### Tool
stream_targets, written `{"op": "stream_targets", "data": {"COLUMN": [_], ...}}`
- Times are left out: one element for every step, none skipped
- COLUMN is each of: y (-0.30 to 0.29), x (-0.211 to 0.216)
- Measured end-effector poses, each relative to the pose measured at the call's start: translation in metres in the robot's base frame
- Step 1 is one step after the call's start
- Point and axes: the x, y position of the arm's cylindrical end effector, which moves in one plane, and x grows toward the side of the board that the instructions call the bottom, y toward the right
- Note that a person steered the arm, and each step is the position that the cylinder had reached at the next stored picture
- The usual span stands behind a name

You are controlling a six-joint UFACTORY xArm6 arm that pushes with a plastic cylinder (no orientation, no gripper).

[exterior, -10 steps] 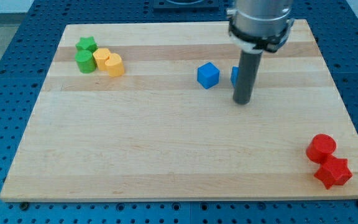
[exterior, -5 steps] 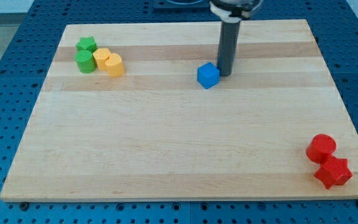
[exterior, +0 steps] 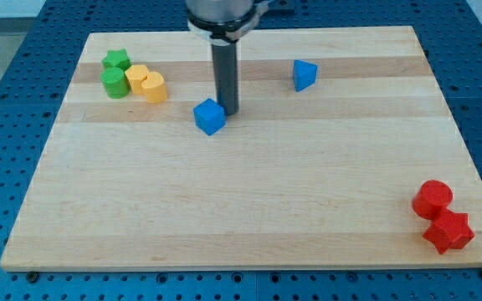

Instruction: Push the blue cube into the group of blocks

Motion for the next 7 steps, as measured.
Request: {"op": "stream_targets", "data": {"y": [-0.028, -0.014, 0.021, 0.019, -0.008, -0.035, -0.037], "x": [0.000, -0.002, 0.007, 0.008, 0.009, 0.015, 0.020]}}
